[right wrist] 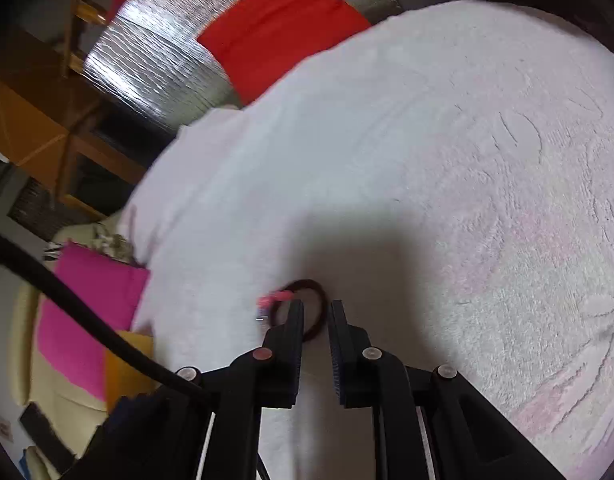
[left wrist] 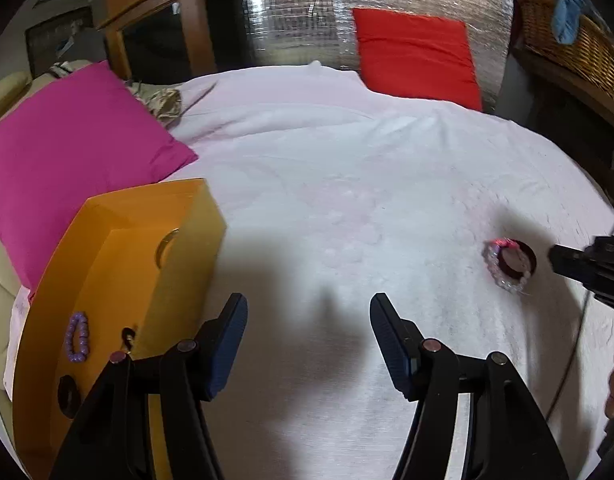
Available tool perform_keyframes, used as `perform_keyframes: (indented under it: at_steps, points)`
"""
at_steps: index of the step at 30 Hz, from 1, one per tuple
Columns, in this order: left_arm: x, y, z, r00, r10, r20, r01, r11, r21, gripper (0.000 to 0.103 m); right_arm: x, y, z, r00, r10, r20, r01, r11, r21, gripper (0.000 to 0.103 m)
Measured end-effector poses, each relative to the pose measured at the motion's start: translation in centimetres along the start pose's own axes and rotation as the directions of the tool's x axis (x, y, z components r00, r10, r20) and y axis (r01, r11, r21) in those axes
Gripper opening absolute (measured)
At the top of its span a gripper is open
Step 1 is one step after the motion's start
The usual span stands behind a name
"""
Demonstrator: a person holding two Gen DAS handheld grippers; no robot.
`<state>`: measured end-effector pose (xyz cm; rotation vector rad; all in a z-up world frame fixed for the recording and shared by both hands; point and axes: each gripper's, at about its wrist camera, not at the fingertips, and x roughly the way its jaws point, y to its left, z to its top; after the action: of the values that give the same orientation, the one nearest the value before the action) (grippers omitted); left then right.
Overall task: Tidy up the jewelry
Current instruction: 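Grasp the maroon bangle with the right tool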
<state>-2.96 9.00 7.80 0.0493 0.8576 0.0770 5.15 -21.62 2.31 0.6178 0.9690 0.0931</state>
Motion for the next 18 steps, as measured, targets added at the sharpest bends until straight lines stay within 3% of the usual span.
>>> perform_keyframes:
  at_steps: [5,9,11,12,15,18]
  points:
    - [0.2,-0.9,-0.3,1.000,0.004,-0.009,-0.004,0.999,0.037,0.065,1.7,0.5,0.0,0.999,-0.052,-0.016,0.051,0.998,-0.038,0.018]
    - [0.3,-0.9,-0.3,1.000,0.001,-0.012,0.000,0.999,0.032,0.065,2.3,1.9,-0.3,0.992,-0.121,0.036,0.125,0.983,-0.136,0.019]
    - [0.3,-1.0,-0.3,1.000,0.000,-0.013,0.000,0.999,0.036,0.065,2.4,2.4,-0.5,0.988,-0.143,0.057,0.151,0.971,-0.183,0.015]
    - [0.3,-1.1,-0.4,1.000,-0.001,-0.013,0.001,0.999,0.037,0.065,2.2,2.5,-0.6,0.987,-0.150,0.066,0.160,0.968,-0.193,0.008]
    - [0.3,-1.4,-0.3,1.000,-0.006,-0.012,0.007,0.999,0.033,0.065,0.7,2.2,-0.4,0.989,-0.114,0.093,0.129,0.976,-0.177,0.006]
    - [0.3,-1.8,-0.4,1.000,-0.010,-0.009,0.010,0.999,0.037,0.065,-2.5,2.4,-0.1,0.985,-0.006,0.170,0.037,0.983,-0.178,0.006]
